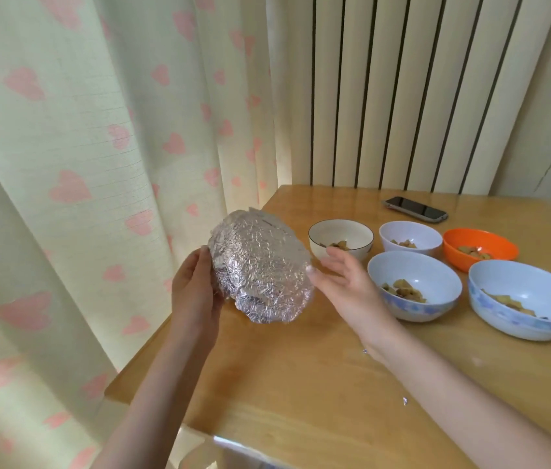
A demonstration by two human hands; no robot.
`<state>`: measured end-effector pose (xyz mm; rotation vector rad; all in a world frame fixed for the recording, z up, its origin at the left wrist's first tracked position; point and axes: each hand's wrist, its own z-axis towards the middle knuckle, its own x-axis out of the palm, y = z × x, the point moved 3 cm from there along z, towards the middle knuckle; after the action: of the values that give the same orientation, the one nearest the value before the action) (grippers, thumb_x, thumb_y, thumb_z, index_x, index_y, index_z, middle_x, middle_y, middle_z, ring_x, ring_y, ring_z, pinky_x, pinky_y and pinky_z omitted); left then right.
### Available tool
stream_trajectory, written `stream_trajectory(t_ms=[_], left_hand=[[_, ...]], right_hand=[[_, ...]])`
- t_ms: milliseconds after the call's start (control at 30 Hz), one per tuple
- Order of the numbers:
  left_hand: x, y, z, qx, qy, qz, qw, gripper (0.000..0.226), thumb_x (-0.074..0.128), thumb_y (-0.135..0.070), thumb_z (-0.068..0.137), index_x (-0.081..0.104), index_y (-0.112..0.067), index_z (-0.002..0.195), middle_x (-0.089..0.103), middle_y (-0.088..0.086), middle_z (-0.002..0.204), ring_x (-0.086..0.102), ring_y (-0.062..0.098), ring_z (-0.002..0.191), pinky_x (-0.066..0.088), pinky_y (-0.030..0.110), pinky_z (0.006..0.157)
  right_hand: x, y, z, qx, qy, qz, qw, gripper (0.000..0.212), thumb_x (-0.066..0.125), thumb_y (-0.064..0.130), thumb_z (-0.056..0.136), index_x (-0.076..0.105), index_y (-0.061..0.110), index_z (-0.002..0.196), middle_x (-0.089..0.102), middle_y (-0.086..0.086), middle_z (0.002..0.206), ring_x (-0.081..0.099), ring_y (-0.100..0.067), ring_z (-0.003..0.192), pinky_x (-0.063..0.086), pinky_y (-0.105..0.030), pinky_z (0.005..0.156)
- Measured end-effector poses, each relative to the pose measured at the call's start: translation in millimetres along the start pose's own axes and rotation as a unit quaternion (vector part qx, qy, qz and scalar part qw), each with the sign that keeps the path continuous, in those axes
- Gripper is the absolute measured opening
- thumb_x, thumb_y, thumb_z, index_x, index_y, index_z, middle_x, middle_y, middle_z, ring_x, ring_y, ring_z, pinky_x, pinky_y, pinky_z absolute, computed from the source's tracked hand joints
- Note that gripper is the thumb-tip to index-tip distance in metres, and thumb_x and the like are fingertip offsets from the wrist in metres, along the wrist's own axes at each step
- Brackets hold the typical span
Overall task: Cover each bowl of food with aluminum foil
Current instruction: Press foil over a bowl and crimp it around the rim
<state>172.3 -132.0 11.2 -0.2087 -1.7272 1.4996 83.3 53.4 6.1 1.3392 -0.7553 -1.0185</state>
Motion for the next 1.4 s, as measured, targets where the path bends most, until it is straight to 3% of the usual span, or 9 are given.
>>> stream_trajectory(t_ms=[100, 233, 400, 500, 567, 800, 933, 1167, 1400], left_hand=[[3, 2, -7, -0.045, 0.069, -0.042, 0.996, 0.026, 0.041, -0.019, 0.104, 0.063, -0.012, 0.092, 0.067, -0.002, 0.070, 0.062, 0.007, 0.059, 0.052, 0.021, 0.054], [5, 9, -14, -0.101, 0.098, -0.027, 0.990, 0.033, 0.039, -0.030, 0.104, 0.063, -0.008, 0.099, 0.068, -0.001, 0.066, 0.063, 0.010, 0.053, 0.052, 0.022, 0.048], [6, 18, -22, -0.066, 0.132, 0.146, 0.978, 0.034, 0.072, -0.025, 0.072, 0.069, -0.005, 0.099, 0.070, 0.005, 0.068, 0.062, 0.015, 0.053, 0.054, 0.026, 0.050], [19, 23, -34, -0.034, 0.157, 0.185, 0.970, 0.023, 0.077, -0.011, 0.070, 0.069, -0.013, 0.091, 0.066, 0.001, 0.057, 0.057, 0.011, 0.046, 0.048, 0.021, 0.046], [36, 30, -40, -0.030, 0.190, 0.215, 0.957, 0.023, 0.073, -0.010, 0.082, 0.067, -0.020, 0.101, 0.061, -0.003, 0.053, 0.055, 0.009, 0.046, 0.049, 0.021, 0.050], [110, 73, -47, -0.161, 0.241, 0.295, 0.911, 0.035, 0.049, -0.047, 0.098, 0.056, -0.013, 0.104, 0.067, 0.021, 0.080, 0.060, 0.024, 0.045, 0.053, 0.029, 0.045], [144, 101, -48, -0.155, 0.294, 0.349, 0.876, 0.037, 0.048, -0.032, 0.099, 0.051, -0.004, 0.123, 0.059, 0.010, 0.068, 0.051, 0.015, 0.035, 0.043, 0.022, 0.037], [155, 92, -58, -0.138, 0.286, 0.328, 0.890, 0.026, 0.031, -0.006, 0.099, 0.055, 0.003, 0.092, 0.059, 0.003, 0.042, 0.054, 0.014, 0.032, 0.047, 0.022, 0.037], [108, 60, -86, -0.147, 0.346, 0.400, 0.836, 0.029, 0.038, -0.011, 0.101, 0.059, 0.006, 0.091, 0.062, 0.011, 0.052, 0.055, 0.014, 0.038, 0.048, 0.021, 0.040]], right_hand=[[12, -5, -6, 0.136, 0.099, 0.193, 0.967, 0.078, 0.078, 0.049, 0.064, 0.052, 0.017, 0.130, 0.061, 0.006, 0.127, 0.053, -0.015, 0.121, 0.033, -0.037, 0.109], [10, -5, -11, 0.175, 0.092, 0.335, 0.921, 0.040, 0.071, 0.017, 0.079, 0.062, 0.006, 0.117, 0.071, -0.009, 0.109, 0.067, -0.023, 0.100, 0.054, -0.041, 0.088], [-23, -3, -23, 0.008, -0.088, 0.059, 0.994, 0.020, 0.072, 0.026, 0.083, 0.069, 0.010, 0.094, 0.071, -0.017, 0.090, 0.066, -0.029, 0.078, 0.053, -0.041, 0.072], [-45, 0, -36, -0.043, -0.095, 0.031, 0.994, 0.042, 0.071, 0.043, 0.081, 0.063, 0.003, 0.089, 0.065, -0.013, 0.072, 0.053, -0.028, 0.060, 0.041, -0.039, 0.055], [-70, 1, -40, -0.042, -0.133, 0.056, 0.989, 0.023, 0.064, 0.034, 0.088, 0.068, 0.012, 0.085, 0.070, -0.001, 0.072, 0.060, -0.012, 0.066, 0.043, -0.028, 0.060], [-171, -9, -35, -0.056, -0.298, 0.037, 0.952, 0.026, 0.061, 0.026, 0.092, 0.065, 0.002, 0.084, 0.066, -0.009, 0.080, 0.057, -0.018, 0.076, 0.042, -0.033, 0.072], [-186, -9, -41, -0.048, -0.272, 0.058, 0.959, 0.014, 0.058, 0.024, 0.093, 0.067, 0.016, 0.085, 0.073, 0.001, 0.088, 0.066, -0.015, 0.083, 0.050, -0.032, 0.077], [-201, -2, -62, -0.045, -0.253, 0.101, 0.961, 0.017, 0.058, 0.026, 0.090, 0.066, 0.013, 0.097, 0.074, 0.004, 0.087, 0.068, -0.006, 0.081, 0.054, -0.017, 0.070], [-165, 0, -65, 0.008, -0.147, 0.054, 0.988, 0.016, 0.061, 0.023, 0.090, 0.071, 0.012, 0.084, 0.074, 0.000, 0.080, 0.067, -0.012, 0.076, 0.052, -0.025, 0.071]])
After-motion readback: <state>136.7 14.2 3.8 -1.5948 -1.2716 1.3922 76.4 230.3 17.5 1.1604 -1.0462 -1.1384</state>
